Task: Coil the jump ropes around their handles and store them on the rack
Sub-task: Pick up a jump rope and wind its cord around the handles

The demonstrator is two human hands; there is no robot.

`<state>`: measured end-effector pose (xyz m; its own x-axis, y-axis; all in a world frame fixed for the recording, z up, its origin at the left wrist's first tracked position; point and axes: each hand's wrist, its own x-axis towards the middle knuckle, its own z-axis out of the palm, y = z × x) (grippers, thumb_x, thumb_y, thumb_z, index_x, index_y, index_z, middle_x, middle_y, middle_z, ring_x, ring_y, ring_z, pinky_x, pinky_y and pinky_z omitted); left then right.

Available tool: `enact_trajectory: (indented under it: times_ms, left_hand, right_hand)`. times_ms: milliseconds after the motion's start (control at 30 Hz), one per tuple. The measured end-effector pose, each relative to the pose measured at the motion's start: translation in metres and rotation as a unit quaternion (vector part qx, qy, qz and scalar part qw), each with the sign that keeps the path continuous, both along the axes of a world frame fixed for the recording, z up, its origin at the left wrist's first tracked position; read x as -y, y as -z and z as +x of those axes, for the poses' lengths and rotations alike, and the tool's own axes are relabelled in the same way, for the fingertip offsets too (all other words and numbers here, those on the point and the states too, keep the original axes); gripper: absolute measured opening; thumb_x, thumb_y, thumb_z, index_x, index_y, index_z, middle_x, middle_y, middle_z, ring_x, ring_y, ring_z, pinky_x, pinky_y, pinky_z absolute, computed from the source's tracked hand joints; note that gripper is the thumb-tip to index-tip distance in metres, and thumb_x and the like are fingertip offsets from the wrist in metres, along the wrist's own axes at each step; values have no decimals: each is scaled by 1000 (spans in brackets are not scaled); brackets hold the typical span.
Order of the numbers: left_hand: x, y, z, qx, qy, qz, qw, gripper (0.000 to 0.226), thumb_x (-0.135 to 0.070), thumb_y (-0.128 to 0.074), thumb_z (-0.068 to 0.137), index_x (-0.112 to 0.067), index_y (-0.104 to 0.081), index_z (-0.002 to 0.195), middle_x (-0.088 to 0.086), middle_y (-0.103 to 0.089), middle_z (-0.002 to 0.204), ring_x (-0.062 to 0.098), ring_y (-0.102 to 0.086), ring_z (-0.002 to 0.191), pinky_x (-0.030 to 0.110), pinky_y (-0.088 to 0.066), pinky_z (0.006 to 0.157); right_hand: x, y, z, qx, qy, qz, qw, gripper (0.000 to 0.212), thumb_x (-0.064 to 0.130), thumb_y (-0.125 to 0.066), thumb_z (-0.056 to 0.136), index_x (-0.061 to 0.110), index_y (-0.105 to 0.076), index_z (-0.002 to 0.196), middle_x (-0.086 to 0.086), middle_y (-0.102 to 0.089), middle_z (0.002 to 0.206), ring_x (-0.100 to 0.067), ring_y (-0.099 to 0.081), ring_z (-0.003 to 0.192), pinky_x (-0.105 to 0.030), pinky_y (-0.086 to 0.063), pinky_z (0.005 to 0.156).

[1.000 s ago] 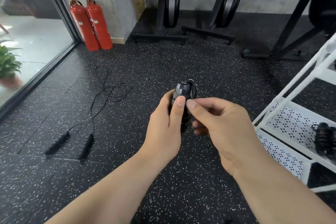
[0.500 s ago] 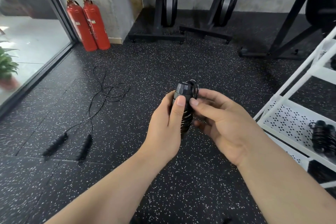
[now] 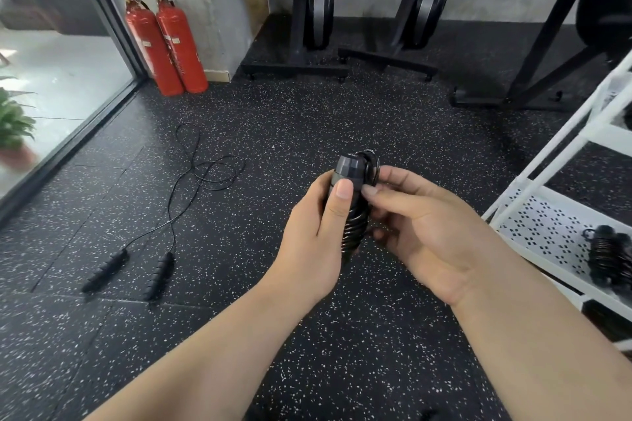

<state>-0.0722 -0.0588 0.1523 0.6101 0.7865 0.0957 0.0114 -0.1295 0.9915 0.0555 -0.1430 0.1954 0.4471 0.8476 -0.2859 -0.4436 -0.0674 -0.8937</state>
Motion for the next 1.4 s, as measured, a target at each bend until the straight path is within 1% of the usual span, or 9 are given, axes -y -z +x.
enact_trajectory:
  times_ms: [167,367,533,667,800,967,1100,1267,1400]
  left_hand:
    - [4,-1,-1,11,-1,-1,1000,54,-63,-42,104,-25,-62,136,-6,-76,115,13,-73,104,44,-61,90]
    - [12,-5,1,26,-21,30,999,48,-50,-44,105,-19,-64,136,-20,-74,104,-5,-67,92,13,-48,78]
    - [15,-1,1,9,-28,57,998,51,-56,-45,105,-24,-62,142,-17,-74,118,2,-69,109,18,-52,88]
    - [14,-4,1,17,-35,41,998,49,-54,-43,105,-23,-64,137,-18,-75,114,-1,-69,104,15,-50,85]
    - [7,-7,0,24,-24,7,999,49,-56,-42,106,-21,-66,131,-14,-74,103,1,-68,92,28,-53,81]
    - [9,-17,1,46,-14,-93,994,46,-55,-42,102,-23,-71,116,-6,-76,87,9,-70,73,31,-59,60]
    - [6,-20,1,62,-20,-183,981,54,-67,-42,100,-26,-76,111,11,-81,99,29,-76,82,45,-62,67]
    - [3,-15,3,22,-25,-170,985,58,-65,-40,106,-18,-73,112,17,-79,99,28,-73,77,46,-62,68]
    - [-3,-11,5,0,-64,-115,991,51,-72,-47,101,-29,-74,105,5,-78,94,28,-72,80,64,-62,74]
  right_hand:
    - [-1,-1,-12,84,53,-12,995,19,5,-70,98,14,-77,113,-1,-65,89,-9,-56,67,-30,-44,62]
    - [-9,3,-28,233,141,-27,962,17,13,-62,98,27,-61,107,4,-69,96,-4,-59,75,-29,-49,68]
    - [-11,7,-29,259,174,-21,950,17,15,-60,96,30,-57,103,6,-64,94,-9,-58,79,-36,-49,73]
    - [-10,3,-21,314,131,-35,940,18,19,-66,96,33,-60,106,7,-69,95,-7,-63,80,-33,-54,72]
    - [-6,1,-15,287,93,-13,953,22,20,-72,98,36,-66,113,8,-74,107,-7,-71,94,-32,-58,78]
    - [-3,5,-14,365,115,-22,924,23,31,-80,94,37,-70,114,13,-77,106,-7,-74,101,-41,-62,90]
    - [-3,2,-13,289,136,17,947,14,22,-77,98,28,-77,111,4,-77,95,-9,-72,81,-28,-61,69]
    - [-1,-5,-15,125,116,72,983,20,4,-66,102,16,-76,113,-6,-61,83,-15,-49,61,-31,-45,57]
    - [3,-8,-30,284,96,70,952,19,2,-69,99,20,-77,99,-3,-62,78,-11,-51,60,-31,-47,59]
